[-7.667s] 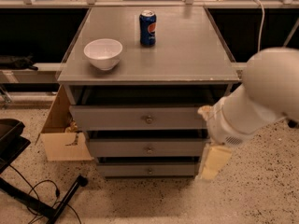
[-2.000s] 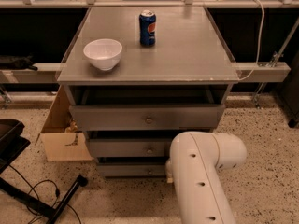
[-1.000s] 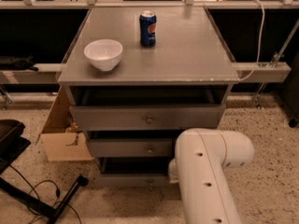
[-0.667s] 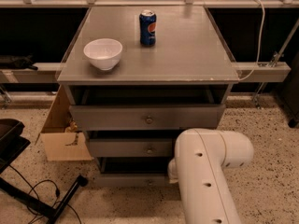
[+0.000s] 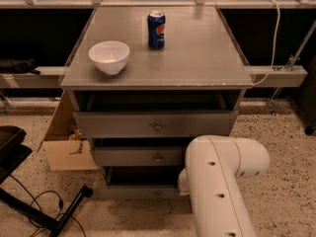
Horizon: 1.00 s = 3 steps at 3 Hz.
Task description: Open bottom drawer
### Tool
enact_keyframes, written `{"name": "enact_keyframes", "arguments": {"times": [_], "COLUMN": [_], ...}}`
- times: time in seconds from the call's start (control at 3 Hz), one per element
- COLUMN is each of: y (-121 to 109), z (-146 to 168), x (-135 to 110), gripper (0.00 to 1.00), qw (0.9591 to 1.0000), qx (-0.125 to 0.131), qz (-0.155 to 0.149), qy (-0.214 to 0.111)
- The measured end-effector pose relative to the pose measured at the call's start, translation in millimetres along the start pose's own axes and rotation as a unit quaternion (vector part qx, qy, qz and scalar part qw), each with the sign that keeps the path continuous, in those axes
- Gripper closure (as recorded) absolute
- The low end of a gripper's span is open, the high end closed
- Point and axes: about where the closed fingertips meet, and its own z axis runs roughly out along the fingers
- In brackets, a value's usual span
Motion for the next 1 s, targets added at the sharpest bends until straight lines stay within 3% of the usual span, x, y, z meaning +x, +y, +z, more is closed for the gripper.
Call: {"name": "enact_keyframes", "arguments": {"times": [1.0], "y": [10.8], "z": [-1.8], "x": [2.5], "gripper": [1.00], "qw": [1.0000], "qx": [-0.007], "qz": [0.002], "qy": [0.002]}}
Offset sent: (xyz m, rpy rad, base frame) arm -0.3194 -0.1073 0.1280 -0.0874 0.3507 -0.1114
